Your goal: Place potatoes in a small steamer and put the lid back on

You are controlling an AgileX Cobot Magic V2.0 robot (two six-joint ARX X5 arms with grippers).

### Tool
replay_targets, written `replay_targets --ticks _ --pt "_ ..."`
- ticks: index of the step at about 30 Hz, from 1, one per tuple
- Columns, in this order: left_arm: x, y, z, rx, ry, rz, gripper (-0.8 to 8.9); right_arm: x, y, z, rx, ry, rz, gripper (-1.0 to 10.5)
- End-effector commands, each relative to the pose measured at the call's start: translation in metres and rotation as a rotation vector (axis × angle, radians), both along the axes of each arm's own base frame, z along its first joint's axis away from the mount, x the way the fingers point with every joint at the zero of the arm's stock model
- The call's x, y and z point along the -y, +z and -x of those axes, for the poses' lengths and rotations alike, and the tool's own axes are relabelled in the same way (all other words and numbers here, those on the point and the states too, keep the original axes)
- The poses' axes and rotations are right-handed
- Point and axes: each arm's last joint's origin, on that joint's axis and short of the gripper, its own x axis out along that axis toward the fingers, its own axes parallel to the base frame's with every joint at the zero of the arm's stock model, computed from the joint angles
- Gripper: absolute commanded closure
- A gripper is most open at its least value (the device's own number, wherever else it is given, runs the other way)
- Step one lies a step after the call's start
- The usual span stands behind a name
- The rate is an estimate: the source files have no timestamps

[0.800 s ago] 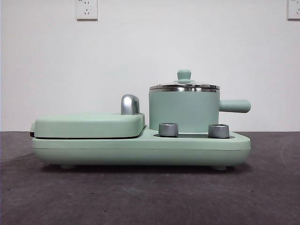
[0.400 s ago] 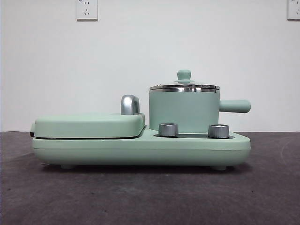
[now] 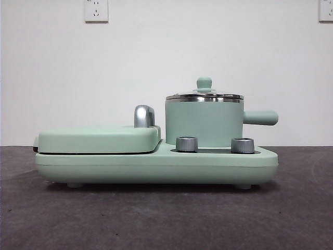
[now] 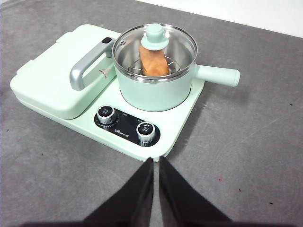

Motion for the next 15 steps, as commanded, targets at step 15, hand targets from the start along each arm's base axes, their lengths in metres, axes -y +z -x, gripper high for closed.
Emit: replay_targets --ticks 15 --pt "0.000 -0.005 -0.001 -0.002 0.000 -0.006 8.07 0.006 -0.036 -0.024 0.280 -0.104 0.108 9.3"
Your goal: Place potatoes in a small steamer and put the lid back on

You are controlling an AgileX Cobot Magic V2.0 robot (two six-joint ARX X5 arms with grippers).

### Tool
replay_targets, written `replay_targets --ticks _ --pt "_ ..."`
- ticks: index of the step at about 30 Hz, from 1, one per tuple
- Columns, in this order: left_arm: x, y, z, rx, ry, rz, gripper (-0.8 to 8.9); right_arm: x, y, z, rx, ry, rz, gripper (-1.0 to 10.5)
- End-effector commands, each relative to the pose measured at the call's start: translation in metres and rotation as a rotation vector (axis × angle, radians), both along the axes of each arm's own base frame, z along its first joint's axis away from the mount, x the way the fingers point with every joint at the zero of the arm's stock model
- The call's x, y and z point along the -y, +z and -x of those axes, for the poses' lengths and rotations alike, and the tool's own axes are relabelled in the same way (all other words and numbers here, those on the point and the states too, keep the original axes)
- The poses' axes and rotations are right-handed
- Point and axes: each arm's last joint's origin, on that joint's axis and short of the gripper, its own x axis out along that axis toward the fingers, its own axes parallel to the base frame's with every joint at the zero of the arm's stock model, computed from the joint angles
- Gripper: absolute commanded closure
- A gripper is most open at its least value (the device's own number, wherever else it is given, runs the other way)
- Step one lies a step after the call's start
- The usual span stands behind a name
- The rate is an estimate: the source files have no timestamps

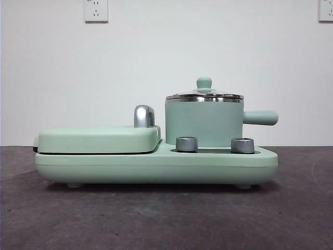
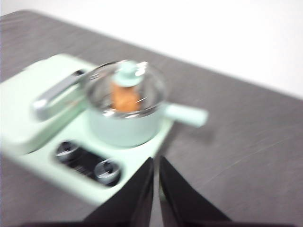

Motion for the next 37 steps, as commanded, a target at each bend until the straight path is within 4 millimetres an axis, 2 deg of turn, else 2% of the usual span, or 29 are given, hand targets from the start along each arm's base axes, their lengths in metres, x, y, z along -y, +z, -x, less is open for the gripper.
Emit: replay_targets --ticks 1,6,8,12,17,18,37 --pt "0.000 -0.005 -0.001 -0.006 0.000 -0.006 8.07 0.005 -0.031 -0.009 0.051 -0.061 0.039 9.3" --pt "0.000 -0.005 -0.001 -0.006 0.000 -0.006 8.07 0.020 -0.105 -0.012 0.086 -0.185 0.018 9.3" --pt "0.000 -0.005 -0.001 -0.006 0.000 -0.006 8.08 0.024 -0.127 -0.010 0.111 -0.227 0.002 9.3" --pt "0.000 -0.005 -0.001 -0.006 0.000 -0.006 8.08 0.030 -0.159 -0.004 0.138 -0.293 -0.014 9.3" --pt "0.000 -0.005 -0.001 -0.006 0.000 -0.006 8.07 0.033 -0.187 -0.006 0.132 -0.327 -0.030 9.3" --pt "0.000 -0.005 -0.001 -0.006 0.000 -0.006 8.07 0.033 -0.191 -0.006 0.115 -0.330 -0.038 9.3" --pt "0.000 -0.005 -0.001 -0.005 0.000 -0.006 8.08 0.033 -0.188 -0.007 0.148 -0.335 -0.052 9.3"
